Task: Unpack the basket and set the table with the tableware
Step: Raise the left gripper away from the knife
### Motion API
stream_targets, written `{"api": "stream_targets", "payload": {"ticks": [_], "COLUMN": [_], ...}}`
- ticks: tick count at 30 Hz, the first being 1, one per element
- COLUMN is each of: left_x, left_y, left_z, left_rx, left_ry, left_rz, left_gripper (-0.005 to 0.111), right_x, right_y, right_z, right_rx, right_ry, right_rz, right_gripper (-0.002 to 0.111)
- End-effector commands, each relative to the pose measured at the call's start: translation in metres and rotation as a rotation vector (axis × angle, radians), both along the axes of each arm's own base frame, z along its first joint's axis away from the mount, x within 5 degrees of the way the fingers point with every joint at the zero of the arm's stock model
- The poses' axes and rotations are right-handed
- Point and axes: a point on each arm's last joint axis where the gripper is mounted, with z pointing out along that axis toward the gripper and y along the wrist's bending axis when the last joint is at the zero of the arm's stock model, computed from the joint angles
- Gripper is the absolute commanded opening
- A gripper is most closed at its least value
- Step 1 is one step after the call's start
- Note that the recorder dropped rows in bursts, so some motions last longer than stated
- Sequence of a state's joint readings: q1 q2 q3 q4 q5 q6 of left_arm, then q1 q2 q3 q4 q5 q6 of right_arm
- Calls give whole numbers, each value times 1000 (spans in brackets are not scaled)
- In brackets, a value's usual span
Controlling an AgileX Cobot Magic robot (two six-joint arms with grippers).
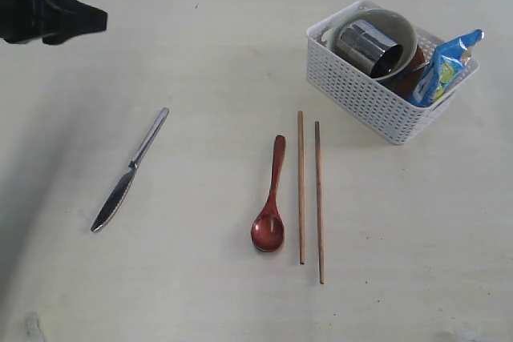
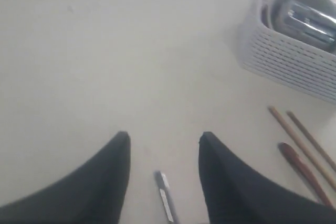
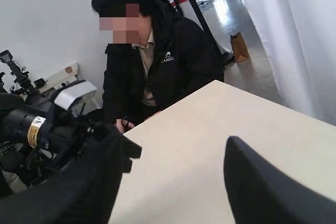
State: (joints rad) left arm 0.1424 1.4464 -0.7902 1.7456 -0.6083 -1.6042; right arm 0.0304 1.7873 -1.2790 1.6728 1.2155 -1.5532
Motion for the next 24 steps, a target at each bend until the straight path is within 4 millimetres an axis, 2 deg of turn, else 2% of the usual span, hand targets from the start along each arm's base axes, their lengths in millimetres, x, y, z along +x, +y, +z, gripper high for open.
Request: {"api": "stream_targets", "payload": {"ticks": [1,4,7,11,12,15,20,24], "left_x": [-3,0,3,2,1,-4,-15,-8], "left_y": [0,-1,9,27,30,35,39,13], "left_z": [21,24,24,23,20,11,-6,-14], "left_rx": [122,243,368,388,405,455,479,363], "left_ry": [-106,-158,-185,-146,-119,-10,309,406], "left_rz": [121,185,323,554,592,623,683,512], "left_gripper": [41,41,42,62,64,63,62,62], "right_x": [-1,-1,-1,-1,-1,-1,-1,-1], "right_y": [-1,-1,-1,-1,-1,-1,-1,-1], "right_z": [4,4,4,4,4,4,5,5], "right_rx": [9,9,9,9,9,13,18,18], "right_ry": [-10,-10,-10,-10,-10,-10,-10,-10], "right_rz": [-2,-2,-2,-2,-2,-3,-5,-5], "right_gripper": [55,55,55,55,55,55,55,55]}}
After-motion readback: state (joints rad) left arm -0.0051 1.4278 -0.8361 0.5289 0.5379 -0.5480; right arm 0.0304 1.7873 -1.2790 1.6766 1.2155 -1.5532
